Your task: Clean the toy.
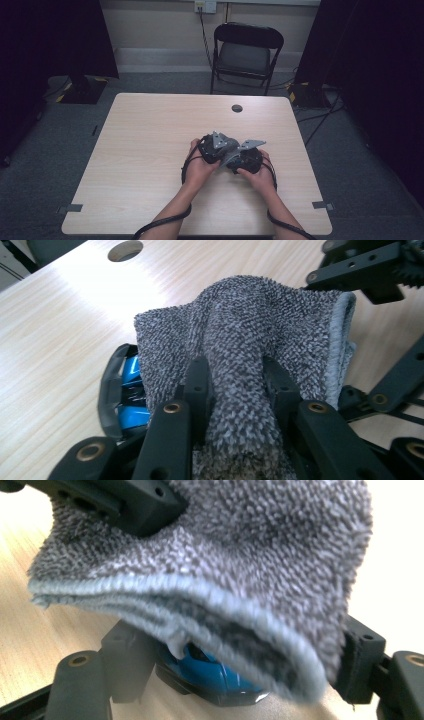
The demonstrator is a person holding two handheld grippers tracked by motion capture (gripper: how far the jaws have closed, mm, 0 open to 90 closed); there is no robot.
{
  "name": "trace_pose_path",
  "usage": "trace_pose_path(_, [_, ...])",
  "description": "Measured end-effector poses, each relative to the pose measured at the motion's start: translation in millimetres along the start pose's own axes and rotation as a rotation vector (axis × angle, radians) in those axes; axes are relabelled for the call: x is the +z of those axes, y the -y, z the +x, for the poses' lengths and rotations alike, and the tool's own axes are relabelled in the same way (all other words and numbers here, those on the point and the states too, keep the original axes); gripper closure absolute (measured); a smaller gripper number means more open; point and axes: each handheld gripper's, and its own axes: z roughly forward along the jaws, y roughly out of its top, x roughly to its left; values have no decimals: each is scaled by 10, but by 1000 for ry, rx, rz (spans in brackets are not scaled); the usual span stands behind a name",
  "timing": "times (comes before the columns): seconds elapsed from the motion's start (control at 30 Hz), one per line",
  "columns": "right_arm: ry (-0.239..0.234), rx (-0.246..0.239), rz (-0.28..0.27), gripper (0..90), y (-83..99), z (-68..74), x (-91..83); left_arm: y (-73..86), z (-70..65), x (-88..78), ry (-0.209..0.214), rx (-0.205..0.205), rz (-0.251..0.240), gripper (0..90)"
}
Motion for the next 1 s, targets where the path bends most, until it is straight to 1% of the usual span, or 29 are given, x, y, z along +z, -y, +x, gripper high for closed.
trace_pose_path(0.3, [1, 2, -1, 253, 2, 5, -2, 2, 76, 4, -24, -4, 9, 699])
trace_pose_path(0.5, [1, 3, -1, 254, 3, 5, -2, 4, 117, 14, -24, -22, 9, 699])
trace_pose_path(0.63, [1, 3, -1, 254, 2, 5, -2, -4, 143, 20, -35, -18, 18, 699])
trace_pose_path(0.8, [1, 3, -1, 254, 2, 4, -2, -16, 204, 31, -43, -41, 27, 698])
trace_pose_path(0.9, [1, 3, -1, 253, 2, 5, -2, -21, 226, 31, -51, -34, 31, 698])
trace_pose_path(0.93, [1, 3, -1, 253, 2, 5, -2, -14, 240, 32, -51, -49, 26, 698])
trace_pose_path(1.0, [1, 3, -1, 253, 2, 5, -2, -12, 250, 29, -53, -47, 30, 698])
